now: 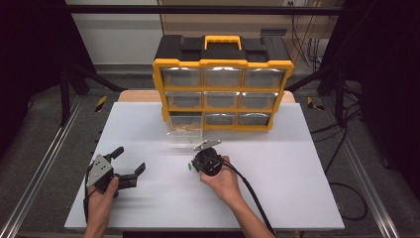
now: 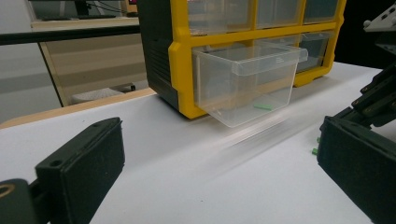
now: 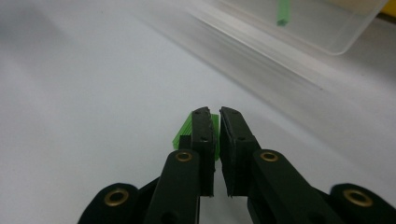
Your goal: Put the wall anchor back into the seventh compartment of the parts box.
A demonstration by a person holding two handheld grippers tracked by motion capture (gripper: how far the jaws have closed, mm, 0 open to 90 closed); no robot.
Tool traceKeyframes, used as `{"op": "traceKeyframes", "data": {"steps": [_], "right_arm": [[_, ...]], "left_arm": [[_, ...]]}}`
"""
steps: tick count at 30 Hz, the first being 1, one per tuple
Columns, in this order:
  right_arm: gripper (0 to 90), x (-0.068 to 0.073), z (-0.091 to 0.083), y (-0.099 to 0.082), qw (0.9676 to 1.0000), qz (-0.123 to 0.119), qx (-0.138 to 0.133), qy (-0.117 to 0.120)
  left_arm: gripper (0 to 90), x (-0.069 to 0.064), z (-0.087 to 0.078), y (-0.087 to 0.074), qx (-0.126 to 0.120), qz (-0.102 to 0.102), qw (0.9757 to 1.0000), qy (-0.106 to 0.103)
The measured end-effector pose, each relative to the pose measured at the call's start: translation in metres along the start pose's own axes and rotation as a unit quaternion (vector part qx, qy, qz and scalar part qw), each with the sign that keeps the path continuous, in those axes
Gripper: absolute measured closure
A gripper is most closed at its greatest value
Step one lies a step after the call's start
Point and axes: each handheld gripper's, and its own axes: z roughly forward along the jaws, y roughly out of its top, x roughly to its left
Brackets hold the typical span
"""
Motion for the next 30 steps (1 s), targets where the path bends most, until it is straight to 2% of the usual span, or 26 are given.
{"op": "traceKeyframes", "data": {"steps": [6,10,17,30], "right_arm": [[84.7,-0.008,-0.018,0.001,0.9988,0.012,-0.048,0.003],[84.8,-0.011,-0.031,0.003,0.9967,0.016,-0.080,0.001],[84.8,-0.018,-0.047,0.010,0.9924,0.021,-0.121,-0.008],[84.7,-0.021,-0.056,0.032,0.9887,0.018,-0.148,-0.014]], "left_arm": [[1.0,0.001,-0.001,0.000,-0.003,-0.002,1.0000,0.001],[1.0,0.000,-0.001,0.000,-0.002,-0.002,1.0000,0.000],[1.0,0.000,-0.001,0.000,-0.002,-0.002,1.0000,0.000],[1.0,-0.001,0.000,0.000,-0.001,0.001,1.0000,-0.003]]}}
